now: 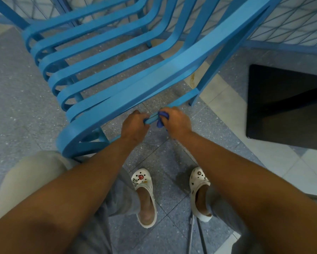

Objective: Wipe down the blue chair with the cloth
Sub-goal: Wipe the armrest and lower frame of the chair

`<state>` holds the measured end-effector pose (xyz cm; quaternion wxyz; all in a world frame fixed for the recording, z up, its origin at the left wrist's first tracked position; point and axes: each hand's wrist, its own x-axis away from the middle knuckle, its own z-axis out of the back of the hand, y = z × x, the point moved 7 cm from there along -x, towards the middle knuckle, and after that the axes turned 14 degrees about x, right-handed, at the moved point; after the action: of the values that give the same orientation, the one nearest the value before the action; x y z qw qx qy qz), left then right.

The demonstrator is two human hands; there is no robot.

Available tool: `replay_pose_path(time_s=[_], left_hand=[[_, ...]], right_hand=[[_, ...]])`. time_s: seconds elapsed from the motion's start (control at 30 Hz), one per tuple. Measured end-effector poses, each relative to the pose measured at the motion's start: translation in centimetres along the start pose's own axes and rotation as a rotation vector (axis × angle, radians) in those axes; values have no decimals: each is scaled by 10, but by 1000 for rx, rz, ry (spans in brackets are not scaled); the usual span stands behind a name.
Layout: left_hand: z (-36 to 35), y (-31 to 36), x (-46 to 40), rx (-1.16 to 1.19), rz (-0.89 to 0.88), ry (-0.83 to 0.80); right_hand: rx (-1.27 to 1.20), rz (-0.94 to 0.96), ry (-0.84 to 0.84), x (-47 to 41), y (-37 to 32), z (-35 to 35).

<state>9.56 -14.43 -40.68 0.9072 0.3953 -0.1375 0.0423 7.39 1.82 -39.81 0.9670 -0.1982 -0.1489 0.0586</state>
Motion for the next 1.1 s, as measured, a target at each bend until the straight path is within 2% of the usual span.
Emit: replay_pose_path(time_s=[0.07, 0.17, 0.27, 0.47, 0.7, 0.9, 1.1], left_hand=[[1, 1, 0, 10, 1, 7], [2, 1, 1, 23, 10, 0], [2, 0, 0, 22, 16, -2], [0, 2, -2, -51, 16, -14], [0, 11, 14, -96, 6, -43], [7, 32, 67, -44, -36, 5], [45, 81, 126, -5, -263, 33]], right_hand=[[-22, -76, -12, -12, 21, 13], [-53, -276, 60, -29, 56, 34], [-87, -351, 110, -32, 58, 32], [-47, -187, 95, -10, 7, 1], [-68, -32, -58, -9, 11, 3], [-192, -22, -132, 6, 8, 0], [-244, 37, -124, 20, 1, 3]])
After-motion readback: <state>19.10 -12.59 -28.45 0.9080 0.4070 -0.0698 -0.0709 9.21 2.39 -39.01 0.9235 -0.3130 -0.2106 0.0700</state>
